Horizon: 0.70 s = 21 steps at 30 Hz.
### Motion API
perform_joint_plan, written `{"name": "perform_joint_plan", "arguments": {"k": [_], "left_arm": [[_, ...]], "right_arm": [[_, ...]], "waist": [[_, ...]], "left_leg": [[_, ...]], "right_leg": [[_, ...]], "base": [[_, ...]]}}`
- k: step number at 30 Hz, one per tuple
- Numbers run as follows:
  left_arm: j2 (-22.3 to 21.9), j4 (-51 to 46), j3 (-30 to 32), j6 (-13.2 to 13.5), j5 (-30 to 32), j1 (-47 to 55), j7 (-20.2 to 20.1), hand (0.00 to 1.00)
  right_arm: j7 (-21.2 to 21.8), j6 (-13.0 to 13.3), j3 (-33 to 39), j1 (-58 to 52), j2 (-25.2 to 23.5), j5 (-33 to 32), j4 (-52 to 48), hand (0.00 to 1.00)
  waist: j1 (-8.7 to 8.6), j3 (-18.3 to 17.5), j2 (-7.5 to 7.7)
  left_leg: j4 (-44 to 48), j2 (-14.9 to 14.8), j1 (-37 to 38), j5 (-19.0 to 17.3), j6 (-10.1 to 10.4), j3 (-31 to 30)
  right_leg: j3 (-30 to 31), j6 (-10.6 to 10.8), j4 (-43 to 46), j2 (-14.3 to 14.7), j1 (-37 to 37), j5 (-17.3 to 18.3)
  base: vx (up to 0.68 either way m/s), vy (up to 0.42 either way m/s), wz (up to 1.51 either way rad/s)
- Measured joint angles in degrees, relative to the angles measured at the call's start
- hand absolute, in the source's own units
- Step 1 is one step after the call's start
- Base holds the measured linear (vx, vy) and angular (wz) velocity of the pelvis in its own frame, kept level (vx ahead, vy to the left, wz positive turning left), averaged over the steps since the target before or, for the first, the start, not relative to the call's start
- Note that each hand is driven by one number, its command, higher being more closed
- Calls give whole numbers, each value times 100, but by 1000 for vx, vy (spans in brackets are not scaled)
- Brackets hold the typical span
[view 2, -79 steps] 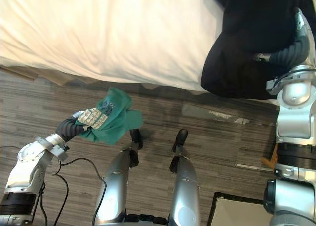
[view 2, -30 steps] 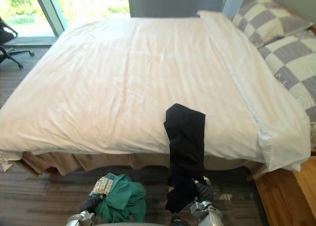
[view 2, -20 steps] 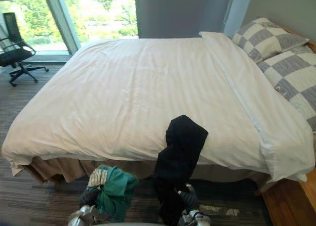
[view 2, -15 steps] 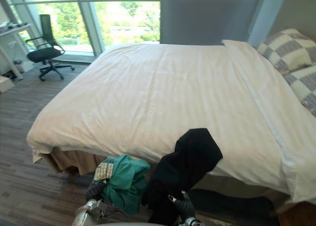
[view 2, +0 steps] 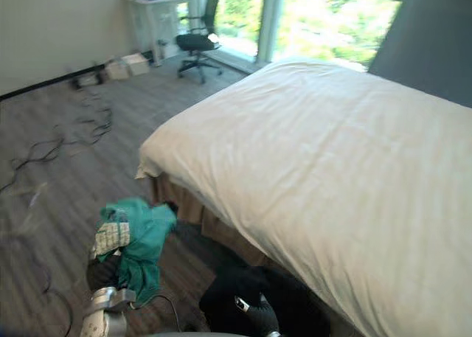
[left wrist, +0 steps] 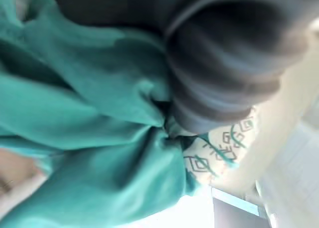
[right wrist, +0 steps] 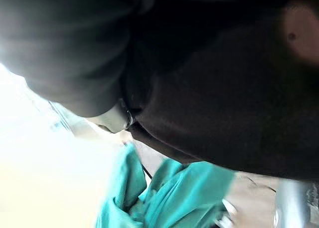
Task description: Tidy the bed and pick cloth on bed and put in laundry
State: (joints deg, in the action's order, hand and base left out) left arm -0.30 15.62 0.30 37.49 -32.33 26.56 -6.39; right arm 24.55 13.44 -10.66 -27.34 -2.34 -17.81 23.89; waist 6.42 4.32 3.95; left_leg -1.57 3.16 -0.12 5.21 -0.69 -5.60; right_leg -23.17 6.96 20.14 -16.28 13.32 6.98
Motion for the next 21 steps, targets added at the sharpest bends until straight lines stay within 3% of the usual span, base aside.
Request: {"name": "perform_joint_plan", "arguments": {"k": [1,2,3,4,5,6,7,8,9,10,11,12,13,15,18,19,20,21], "left_arm": [[-2,140,-67,13,-99,0,-100,100],[-50,379,-169,28,-331,-20,-376,100],[-106,676,-179,124,-553,-66,-682,100],[-122,845,-176,173,-675,-104,-830,100],[-129,1172,-198,223,-858,-228,-1301,100],[-146,1288,-197,286,-944,-245,-1551,100],[-138,1616,-171,331,-1057,-252,-1984,100],[-168,1794,-178,339,-1139,-226,-2170,100],[-183,1996,-182,419,-1244,-197,-2551,100],[-154,2190,-150,566,-1466,-32,-3065,100],[-131,2312,-93,608,-1617,5,-3351,100],[-58,2589,125,707,-2050,133,-4093,100],[-36,2682,228,735,-2279,170,-4462,100],[92,2680,334,808,-2953,268,-5534,100],[143,2059,96,754,-2870,433,-5525,100],[217,1789,-60,612,-2586,438,-5159,100],[246,1613,-206,390,-2287,277,-4749,100],[257,1533,-245,288,-2187,190,-4580,100]], "right_arm": [[-12,-1,18,90,-8,2,120,100],[-48,-2,80,264,-17,2,326,100],[-137,-1,113,425,-55,3,491,100],[-191,0,135,499,-67,2,551,100],[-325,52,196,618,-133,-19,595,100],[-381,98,214,617,-112,-52,585,100],[-508,111,249,708,-103,-133,789,100],[-527,115,323,757,-80,-141,846,100],[-561,145,454,750,-79,-212,969,100],[-593,156,576,771,-65,-235,1065,100],[-614,158,615,798,-57,-236,1130,100],[-622,158,686,818,13,-233,1227,100],[-618,159,704,827,20,-231,1234,100],[-614,174,847,865,93,-232,1413,100],[-602,184,803,900,221,-231,1467,100],[-602,184,675,879,292,-234,1340,100],[-604,151,480,849,379,-233,1119,100],[-605,128,418,842,402,-234,1031,100]], "waist": [[10,10,-18],[17,74,-130],[59,138,-245],[59,162,-236],[-46,230,-33],[-49,294,-78],[18,388,-98],[12,408,-57],[-42,410,-28],[-43,462,-134],[-45,516,-174],[-30,586,-99],[-15,602,-105],[32,725,-137],[60,729,-194],[20,757,-275],[-27,765,-258],[-57,778,-276]], "left_leg": [[23,46,-43,66,-59,3],[69,47,-68,161,-157,26],[74,59,-90,264,-173,26],[78,137,-111,354,-198,49],[18,417,-125,473,-285,453],[27,344,-124,-126,-639,1039],[245,360,-154,-370,-570,1773],[346,333,-165,-490,-504,2027],[872,124,-295,-638,-584,2404],[1287,-29,-521,-693,-553,2586],[1385,-20,-594,-740,-577,2516],[1370,104,-615,-755,-600,2324],[1358,139,-627,-758,-607,2245],[1309,255,-586,-768,-676,1991],[856,287,-249,-601,-728,1732],[598,271,-84,-491,-716,1605],[410,270,38,-412,-724,1524],[330,273,90,-374,-725,1486]], "right_leg": [[-105,-8,37,13,40,-97],[-306,-35,290,55,30,-77],[-469,-127,-112,245,139,607],[-599,-166,-524,323,252,737],[-929,-328,-1479,383,435,388],[-1274,-145,-1488,409,546,519],[-1579,132,-1594,300,768,754],[-1760,62,-1666,273,840,816],[-2073,34,-1689,226,947,838],[-2261,97,-1555,289,963,915],[-2330,84,-1464,292,984,973],[-2484,53,-1348,259,1024,1004],[-2509,105,-1291,244,1032,962],[-2464,-59,-1069,215,1084,842],[-2226,-368,-722,213,1057,671],[-1951,-388,-743,281,985,772],[-1760,-391,-674,302,833,786],[-1708,-394,-600,291,738,782]], "base": [[132,-25,154],[132,-28,167],[68,-29,164],[1,-83,189],[-59,-78,153],[-102,-96,161],[-83,-47,93],[-74,-32,115],[-67,10,118],[-61,25,113],[-44,42,99],[7,40,67],[48,51,76],[66,64,69],[52,38,39],[43,4,30],[30,-3,30],[20,-14,28]]}}
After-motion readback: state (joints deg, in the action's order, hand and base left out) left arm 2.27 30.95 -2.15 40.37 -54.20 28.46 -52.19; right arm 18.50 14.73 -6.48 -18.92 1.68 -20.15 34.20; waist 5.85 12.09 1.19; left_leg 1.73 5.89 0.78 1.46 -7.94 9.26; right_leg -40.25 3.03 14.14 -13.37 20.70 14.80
